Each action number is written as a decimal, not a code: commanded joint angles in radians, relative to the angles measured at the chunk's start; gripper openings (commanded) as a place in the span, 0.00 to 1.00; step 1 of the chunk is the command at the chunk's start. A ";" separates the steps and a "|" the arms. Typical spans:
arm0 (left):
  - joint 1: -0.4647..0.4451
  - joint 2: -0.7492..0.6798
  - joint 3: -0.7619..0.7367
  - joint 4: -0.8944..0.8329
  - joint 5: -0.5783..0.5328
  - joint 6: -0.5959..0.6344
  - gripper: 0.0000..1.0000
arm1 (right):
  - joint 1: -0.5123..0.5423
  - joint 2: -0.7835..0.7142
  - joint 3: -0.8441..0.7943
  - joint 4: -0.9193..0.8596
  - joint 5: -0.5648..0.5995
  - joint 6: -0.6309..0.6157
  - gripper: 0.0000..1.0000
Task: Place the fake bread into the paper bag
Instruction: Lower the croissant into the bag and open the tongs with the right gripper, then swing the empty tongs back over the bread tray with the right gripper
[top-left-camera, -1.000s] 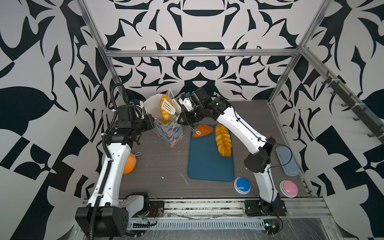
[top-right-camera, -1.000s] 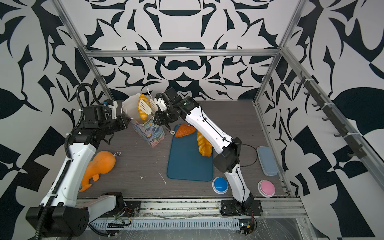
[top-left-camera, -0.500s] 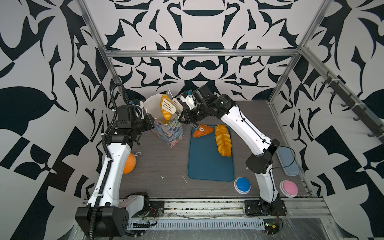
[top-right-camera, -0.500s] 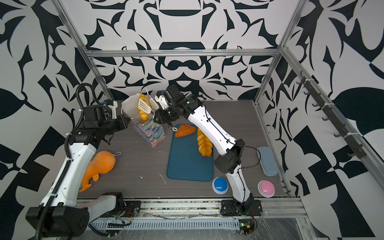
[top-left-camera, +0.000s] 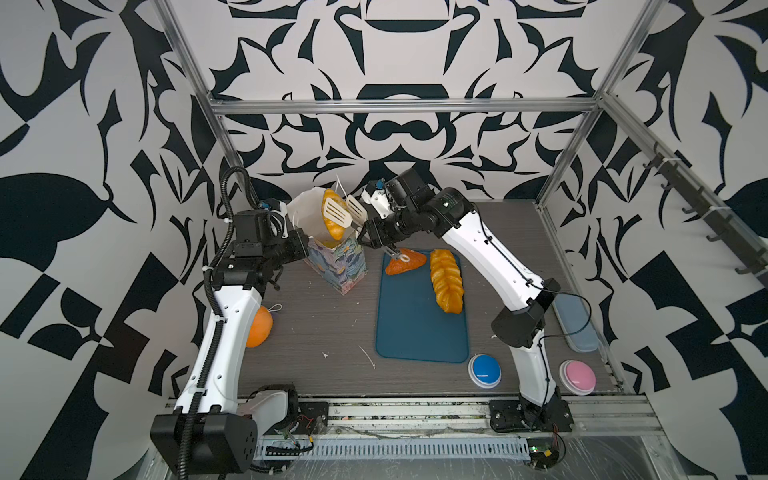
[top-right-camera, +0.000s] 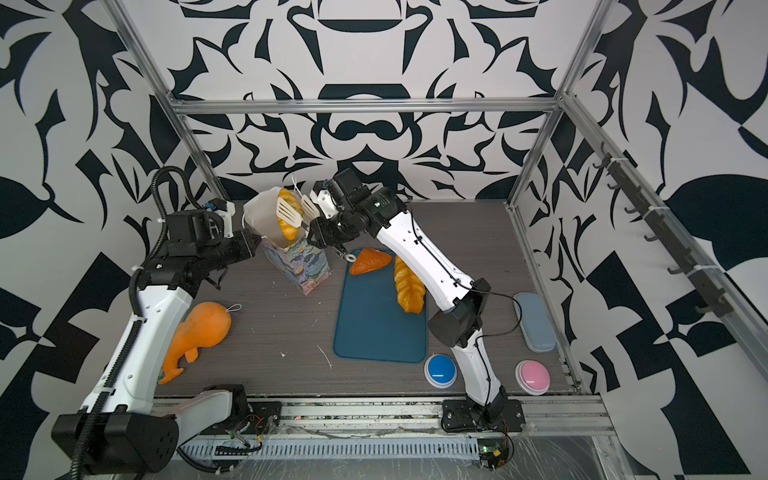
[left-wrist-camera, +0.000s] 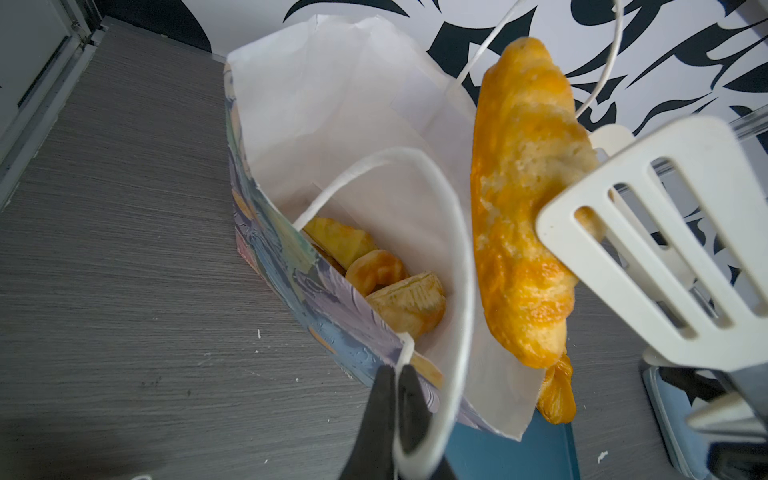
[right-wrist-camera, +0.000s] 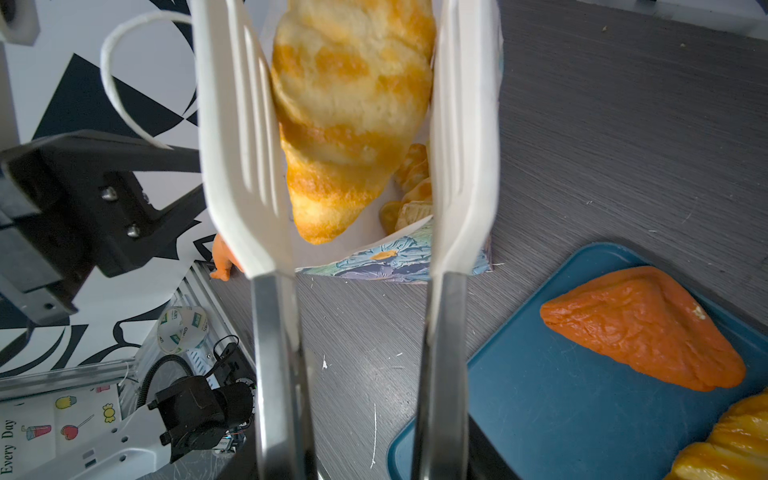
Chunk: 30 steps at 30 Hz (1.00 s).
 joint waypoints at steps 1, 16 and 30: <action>0.003 0.001 -0.007 -0.009 0.010 -0.002 0.00 | 0.006 -0.030 0.049 0.049 0.002 -0.013 0.54; 0.003 0.001 -0.007 -0.009 0.009 -0.002 0.00 | 0.006 -0.060 0.051 0.045 0.016 -0.018 0.51; 0.003 0.000 -0.006 -0.010 0.009 -0.003 0.00 | -0.006 -0.265 -0.154 0.111 0.097 -0.040 0.50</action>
